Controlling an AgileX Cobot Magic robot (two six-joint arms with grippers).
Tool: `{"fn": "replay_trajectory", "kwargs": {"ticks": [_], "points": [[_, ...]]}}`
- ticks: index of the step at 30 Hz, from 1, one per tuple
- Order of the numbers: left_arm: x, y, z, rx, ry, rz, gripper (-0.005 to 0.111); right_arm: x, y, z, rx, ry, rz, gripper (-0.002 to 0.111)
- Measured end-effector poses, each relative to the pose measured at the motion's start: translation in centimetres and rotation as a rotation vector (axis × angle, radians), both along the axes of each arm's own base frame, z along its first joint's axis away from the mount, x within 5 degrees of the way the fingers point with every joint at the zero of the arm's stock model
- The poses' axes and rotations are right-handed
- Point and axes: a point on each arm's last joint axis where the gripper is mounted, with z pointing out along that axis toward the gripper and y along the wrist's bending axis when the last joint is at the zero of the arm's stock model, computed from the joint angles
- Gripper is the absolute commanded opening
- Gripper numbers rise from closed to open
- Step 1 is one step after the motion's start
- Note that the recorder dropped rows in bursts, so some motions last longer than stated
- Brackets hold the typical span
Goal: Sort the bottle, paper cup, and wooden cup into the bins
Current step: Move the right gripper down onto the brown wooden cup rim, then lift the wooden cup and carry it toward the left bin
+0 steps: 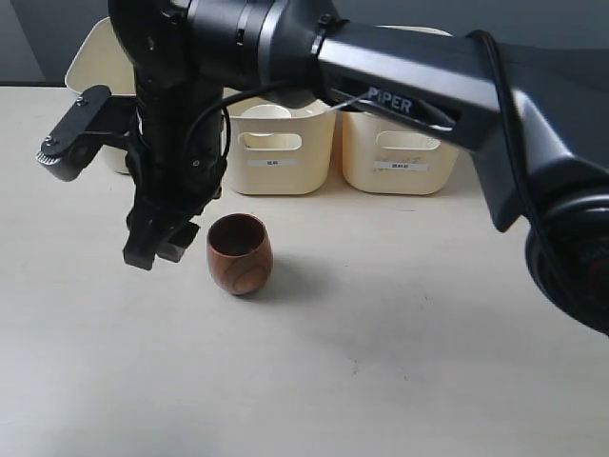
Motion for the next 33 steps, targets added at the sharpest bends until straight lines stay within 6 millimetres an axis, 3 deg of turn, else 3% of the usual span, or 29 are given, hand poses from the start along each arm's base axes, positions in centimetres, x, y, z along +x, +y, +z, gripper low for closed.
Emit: {"fn": "replay_trajectory", "kwargs": {"ticks": [12,20,33], "points": [[0.0,0.0,0.0,0.0,0.0,0.0,0.0,0.9,-0.6,-0.3,-0.008,0.007,-0.065,0.056],[0.0,0.0,0.0,0.0,0.0,0.0,0.0,2.3,-1.3,-1.9,-0.03,0.037,-0.123,0.056],[0.0,0.0,0.0,0.0,0.0,0.0,0.0,1.9,-2.3,-4.8,-0.111,0.106,-0.134,0.055]]}}
